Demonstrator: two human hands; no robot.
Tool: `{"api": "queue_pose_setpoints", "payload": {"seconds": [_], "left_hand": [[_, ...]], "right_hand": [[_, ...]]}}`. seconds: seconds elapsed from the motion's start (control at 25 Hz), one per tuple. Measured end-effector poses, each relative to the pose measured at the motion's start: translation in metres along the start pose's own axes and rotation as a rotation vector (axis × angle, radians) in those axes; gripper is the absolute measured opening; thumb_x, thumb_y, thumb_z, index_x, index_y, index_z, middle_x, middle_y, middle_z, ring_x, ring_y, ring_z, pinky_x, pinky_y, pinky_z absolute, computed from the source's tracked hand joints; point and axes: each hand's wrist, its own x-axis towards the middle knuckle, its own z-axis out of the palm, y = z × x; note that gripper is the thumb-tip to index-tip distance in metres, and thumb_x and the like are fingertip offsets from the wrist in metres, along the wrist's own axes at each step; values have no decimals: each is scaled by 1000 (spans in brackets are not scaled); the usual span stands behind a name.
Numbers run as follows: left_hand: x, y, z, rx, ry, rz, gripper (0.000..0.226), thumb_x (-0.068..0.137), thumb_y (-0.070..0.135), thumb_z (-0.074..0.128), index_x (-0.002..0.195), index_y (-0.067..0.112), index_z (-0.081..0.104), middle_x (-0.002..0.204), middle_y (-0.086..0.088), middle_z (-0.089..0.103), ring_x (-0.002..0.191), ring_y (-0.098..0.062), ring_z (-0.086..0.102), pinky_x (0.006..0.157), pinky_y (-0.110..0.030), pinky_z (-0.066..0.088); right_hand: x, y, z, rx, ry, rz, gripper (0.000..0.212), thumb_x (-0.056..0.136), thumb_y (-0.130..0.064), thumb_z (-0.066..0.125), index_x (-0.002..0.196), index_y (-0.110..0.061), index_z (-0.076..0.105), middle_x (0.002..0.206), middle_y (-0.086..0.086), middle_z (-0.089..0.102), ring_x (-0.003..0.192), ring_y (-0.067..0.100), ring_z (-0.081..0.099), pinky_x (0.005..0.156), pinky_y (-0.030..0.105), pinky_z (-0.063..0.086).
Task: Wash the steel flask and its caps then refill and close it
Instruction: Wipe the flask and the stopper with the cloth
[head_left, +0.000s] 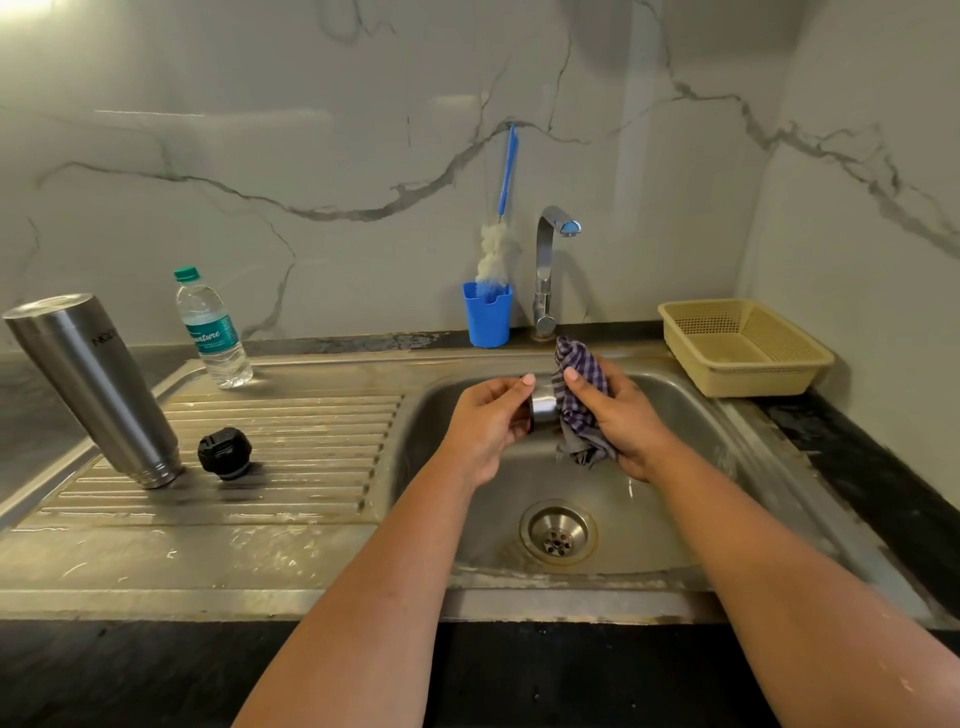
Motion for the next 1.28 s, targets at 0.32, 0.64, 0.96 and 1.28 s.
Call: {"api": "queue_pose_setpoints", "payload": {"seconds": [0.32,0.64,0.96,1.28], "left_hand": [[7,-11,-3,47,60,53,9,93,6,64,88,8,71,88,-10,71,88,-22,68,87,-38,55],[9,1,-17,-44,4,22,16,95,0,56,88,5,69,74,-4,71,75,-15,65,74,-31,56],[8,-5,-17,-4,-65,86,12,94,3,59,89,4,69,80,-6,71,80,-17,65,74,-28,56],[8,1,-25,157,-200,131,11,95,9,59,95,6,69,85,-4,70,82,-14,64,76,-25,52]], "right_hand": [[-1,-7,-14,-628,0,-410,48,94,-61,16,142,-55,21,158,-3,21,144,24,18,115,50,16],[-4,-2,-3,-882,-213,-502,69,84,-34,71,143,-40,36,139,-7,32,124,4,32,108,30,32],[-5,-1,-3,-397,-245,-197,50,89,-33,65,135,-40,48,134,-5,50,122,14,48,102,34,44],[-11,3,21,137,-120,53,38,88,-24,65,126,-23,60,116,7,66,112,26,61,89,35,52]]}}
